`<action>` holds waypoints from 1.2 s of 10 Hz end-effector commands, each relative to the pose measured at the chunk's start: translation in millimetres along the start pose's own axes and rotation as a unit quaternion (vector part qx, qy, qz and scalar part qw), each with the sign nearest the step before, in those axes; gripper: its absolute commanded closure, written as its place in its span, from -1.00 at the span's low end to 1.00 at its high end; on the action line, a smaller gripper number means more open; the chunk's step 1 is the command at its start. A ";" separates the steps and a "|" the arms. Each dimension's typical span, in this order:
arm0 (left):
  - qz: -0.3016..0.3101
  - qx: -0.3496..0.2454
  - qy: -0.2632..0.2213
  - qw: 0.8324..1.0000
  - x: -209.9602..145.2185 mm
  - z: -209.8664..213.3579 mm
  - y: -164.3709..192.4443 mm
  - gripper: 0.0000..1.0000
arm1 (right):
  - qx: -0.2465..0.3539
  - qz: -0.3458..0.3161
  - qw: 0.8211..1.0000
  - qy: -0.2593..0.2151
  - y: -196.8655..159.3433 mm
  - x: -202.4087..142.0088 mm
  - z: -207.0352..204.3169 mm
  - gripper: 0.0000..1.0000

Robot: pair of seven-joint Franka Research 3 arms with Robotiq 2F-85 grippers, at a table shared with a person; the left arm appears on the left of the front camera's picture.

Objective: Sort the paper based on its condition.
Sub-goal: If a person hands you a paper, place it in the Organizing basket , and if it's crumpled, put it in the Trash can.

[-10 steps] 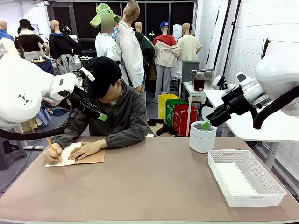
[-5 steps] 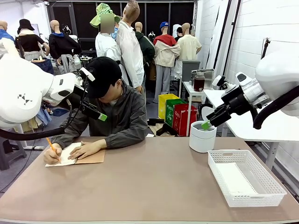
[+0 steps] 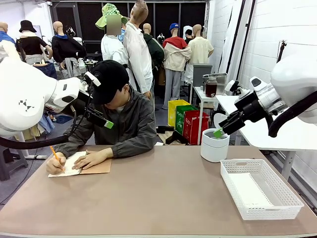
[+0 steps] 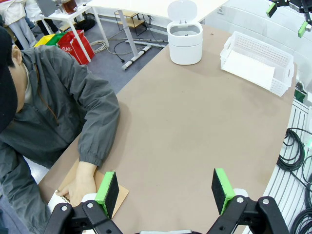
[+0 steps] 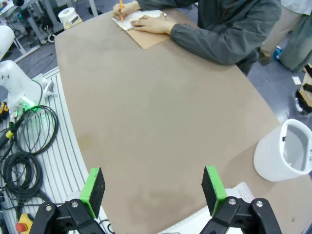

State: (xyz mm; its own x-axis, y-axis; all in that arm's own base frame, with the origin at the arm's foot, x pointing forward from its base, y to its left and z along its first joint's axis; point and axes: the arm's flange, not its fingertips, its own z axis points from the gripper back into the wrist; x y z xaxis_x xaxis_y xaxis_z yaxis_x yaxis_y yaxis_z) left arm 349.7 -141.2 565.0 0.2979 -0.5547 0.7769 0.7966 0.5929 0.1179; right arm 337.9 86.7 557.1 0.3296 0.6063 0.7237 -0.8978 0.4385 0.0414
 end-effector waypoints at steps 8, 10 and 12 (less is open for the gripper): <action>0.005 -0.003 0.001 1.000 -0.9 -0.1 0.2 -1.00 | 0.007 0.001 1.000 -0.005 0.1 1.2 -0.6 -1.00; 0.005 -0.003 0.001 1.000 -0.9 -0.1 0.2 -1.00 | 0.007 0.001 1.000 -0.005 0.1 1.2 -0.6 -1.00; 0.005 -0.003 0.001 1.000 -0.9 -0.1 0.2 -1.00 | 0.007 0.001 1.000 -0.005 0.1 1.2 -0.6 -1.00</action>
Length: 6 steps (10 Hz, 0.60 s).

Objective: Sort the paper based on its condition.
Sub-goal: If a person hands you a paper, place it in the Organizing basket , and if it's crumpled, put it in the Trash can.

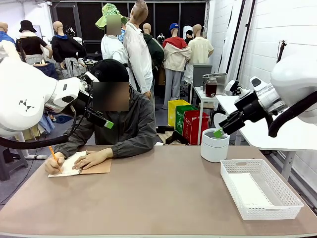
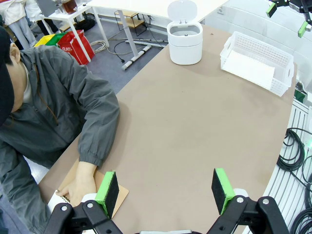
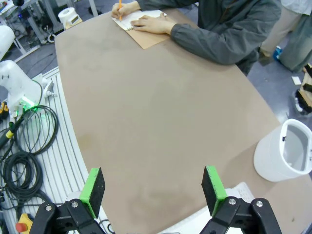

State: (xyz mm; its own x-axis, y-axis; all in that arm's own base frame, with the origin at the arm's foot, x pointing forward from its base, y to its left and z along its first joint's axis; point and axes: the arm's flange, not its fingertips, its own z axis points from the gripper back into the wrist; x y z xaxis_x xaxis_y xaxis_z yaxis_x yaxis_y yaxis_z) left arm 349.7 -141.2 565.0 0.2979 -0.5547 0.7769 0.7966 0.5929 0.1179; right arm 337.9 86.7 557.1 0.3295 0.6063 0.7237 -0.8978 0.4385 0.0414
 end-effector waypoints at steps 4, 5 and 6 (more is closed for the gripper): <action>0.005 -0.003 0.001 1.000 -0.9 0.0 0.2 -1.00 | 0.007 0.001 1.000 -0.005 0.1 1.2 -0.6 -1.00; 0.005 -0.003 0.001 1.000 -0.9 0.0 0.2 -1.00 | 0.007 0.001 1.000 -0.005 0.1 1.2 -0.6 -1.00; 0.005 -0.003 0.001 1.000 -0.9 0.0 0.2 -1.00 | 0.007 0.001 1.000 -0.005 0.1 1.2 -0.6 -1.00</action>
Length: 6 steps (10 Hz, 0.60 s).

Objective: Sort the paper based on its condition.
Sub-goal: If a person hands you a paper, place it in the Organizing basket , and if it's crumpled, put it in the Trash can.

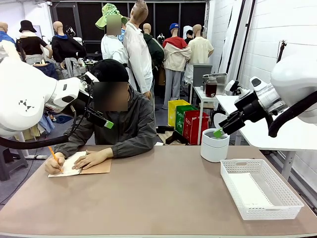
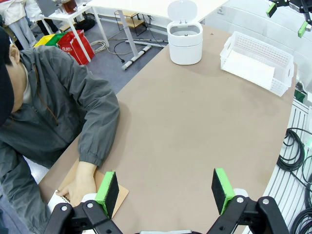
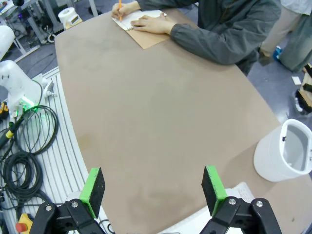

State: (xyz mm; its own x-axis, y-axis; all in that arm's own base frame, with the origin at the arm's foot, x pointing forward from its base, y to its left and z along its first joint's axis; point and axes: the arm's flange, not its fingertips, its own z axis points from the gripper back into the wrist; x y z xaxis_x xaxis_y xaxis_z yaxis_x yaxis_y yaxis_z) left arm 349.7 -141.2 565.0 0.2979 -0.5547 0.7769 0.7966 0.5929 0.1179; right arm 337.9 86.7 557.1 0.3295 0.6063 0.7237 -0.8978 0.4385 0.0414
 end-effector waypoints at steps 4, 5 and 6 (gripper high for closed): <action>0.005 -0.003 0.001 1.000 -0.9 0.0 0.2 -1.00 | 0.007 0.001 1.000 -0.005 0.0 1.2 -0.6 -1.00; 0.005 -0.003 0.001 1.000 -0.9 0.0 0.2 -1.00 | 0.007 0.001 1.000 -0.005 0.0 1.2 -0.6 -1.00; 0.005 -0.003 0.001 1.000 -0.9 0.0 0.2 -1.00 | 0.007 0.001 1.000 -0.005 0.0 1.2 -0.6 -1.00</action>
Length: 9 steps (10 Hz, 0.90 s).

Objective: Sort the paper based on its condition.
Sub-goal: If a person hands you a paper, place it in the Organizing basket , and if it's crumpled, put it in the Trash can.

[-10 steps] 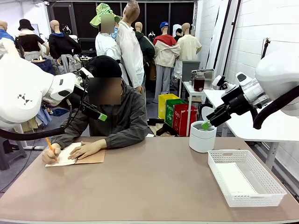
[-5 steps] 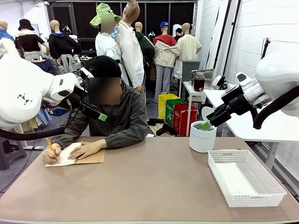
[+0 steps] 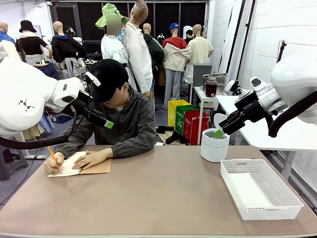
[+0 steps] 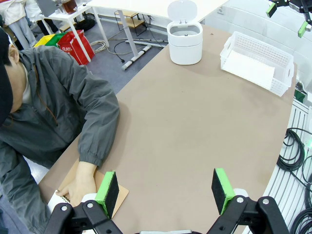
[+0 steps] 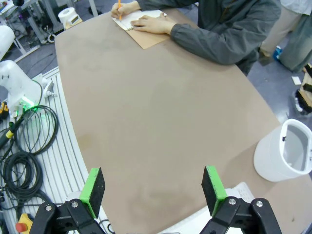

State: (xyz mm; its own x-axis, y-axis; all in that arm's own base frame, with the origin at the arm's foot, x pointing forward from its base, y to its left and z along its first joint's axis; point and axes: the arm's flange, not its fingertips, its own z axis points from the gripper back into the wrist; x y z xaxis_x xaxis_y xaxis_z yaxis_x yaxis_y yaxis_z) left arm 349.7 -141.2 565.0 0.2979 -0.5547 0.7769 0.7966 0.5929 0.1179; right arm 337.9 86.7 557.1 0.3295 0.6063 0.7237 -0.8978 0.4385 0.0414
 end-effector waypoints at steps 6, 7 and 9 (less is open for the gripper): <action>0.005 -0.003 0.001 1.000 -0.9 -0.1 0.2 -1.00 | 0.007 0.001 1.000 -0.005 0.0 1.2 -0.6 -1.00; 0.005 -0.003 0.001 1.000 -0.9 -0.1 0.2 -1.00 | 0.007 0.001 1.000 -0.005 0.0 1.2 -0.6 -1.00; 0.005 -0.003 0.001 1.000 -0.9 -0.1 0.2 -1.00 | 0.007 0.001 1.000 -0.005 0.0 1.2 -0.6 -1.00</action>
State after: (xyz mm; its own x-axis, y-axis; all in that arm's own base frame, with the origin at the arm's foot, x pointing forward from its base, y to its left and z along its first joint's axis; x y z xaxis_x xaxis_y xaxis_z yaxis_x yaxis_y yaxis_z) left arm 349.7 -141.2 565.0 0.2979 -0.5547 0.7769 0.7966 0.5929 0.1179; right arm 337.9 86.7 557.1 0.3295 0.6063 0.7237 -0.8978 0.4385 0.0414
